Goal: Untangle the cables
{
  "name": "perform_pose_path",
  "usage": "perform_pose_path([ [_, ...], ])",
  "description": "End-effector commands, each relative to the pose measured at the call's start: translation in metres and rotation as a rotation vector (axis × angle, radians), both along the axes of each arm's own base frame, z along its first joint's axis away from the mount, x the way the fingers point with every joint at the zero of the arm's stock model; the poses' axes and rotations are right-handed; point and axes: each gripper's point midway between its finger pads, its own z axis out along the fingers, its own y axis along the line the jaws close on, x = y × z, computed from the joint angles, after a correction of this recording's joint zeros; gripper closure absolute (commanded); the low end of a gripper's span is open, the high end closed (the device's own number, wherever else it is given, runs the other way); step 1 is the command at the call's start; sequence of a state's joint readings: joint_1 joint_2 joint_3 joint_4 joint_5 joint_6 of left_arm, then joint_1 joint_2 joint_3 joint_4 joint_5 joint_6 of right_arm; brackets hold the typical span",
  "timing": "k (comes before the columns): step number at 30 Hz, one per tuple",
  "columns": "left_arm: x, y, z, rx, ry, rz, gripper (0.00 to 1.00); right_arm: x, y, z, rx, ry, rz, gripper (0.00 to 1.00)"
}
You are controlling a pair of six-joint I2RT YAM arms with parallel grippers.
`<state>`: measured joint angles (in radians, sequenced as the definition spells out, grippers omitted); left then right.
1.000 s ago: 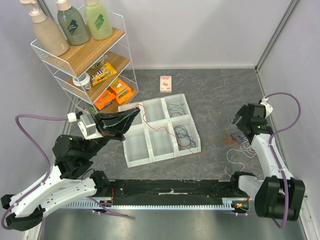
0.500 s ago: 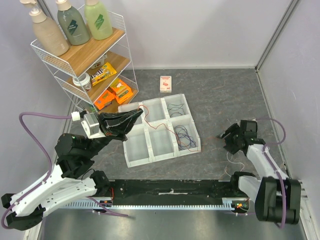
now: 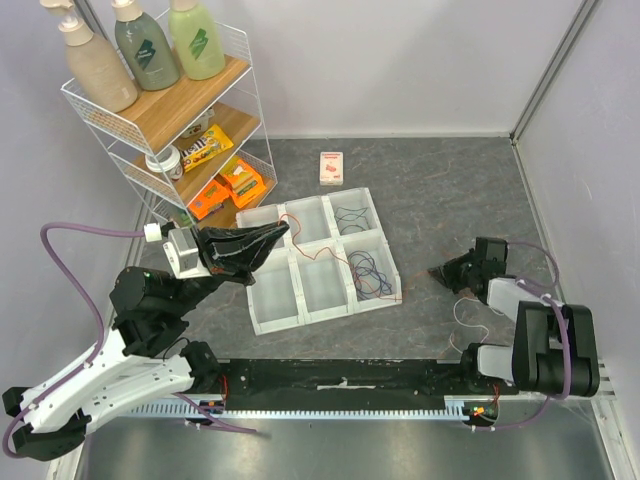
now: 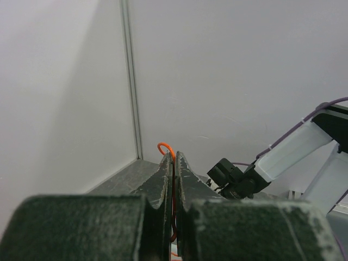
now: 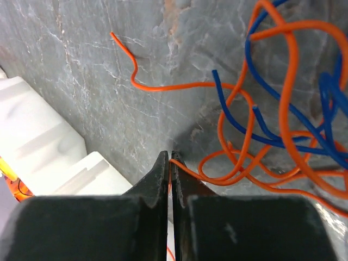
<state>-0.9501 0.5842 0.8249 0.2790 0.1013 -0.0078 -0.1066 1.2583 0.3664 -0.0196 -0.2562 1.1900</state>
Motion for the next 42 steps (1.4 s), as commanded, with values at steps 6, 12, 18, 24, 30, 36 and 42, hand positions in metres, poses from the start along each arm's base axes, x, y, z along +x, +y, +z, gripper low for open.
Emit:
perform_pose_path([
  [6,0.002,0.003,0.008,-0.036,0.009,0.008,0.98,0.058,-0.01,0.136,-0.229,-0.314,0.249,1.0],
  [12,0.002,0.001,0.007,-0.033,0.016,0.002,0.98,0.034,-0.043,0.339,-0.598,-0.683,0.195,1.0],
  [18,0.003,0.003,0.007,-0.039,0.018,0.014,0.98,0.013,-0.064,0.359,-0.719,-0.64,0.136,1.0],
  [24,0.007,0.005,0.007,-0.039,0.019,0.036,0.98,0.006,-0.077,0.38,-0.811,-0.651,0.093,1.0],
  [30,0.014,-0.004,-0.001,-0.007,0.061,0.036,0.98,0.02,0.001,0.347,-0.572,-0.773,0.516,1.0],
  [36,0.055,-0.024,-0.033,0.055,0.274,0.139,0.98,-0.01,0.126,0.307,-0.319,-0.875,0.946,1.0],
  [42,0.084,-0.017,-0.089,0.072,0.578,0.309,0.98,-0.045,0.207,0.32,-0.239,-0.965,1.109,1.0],
])
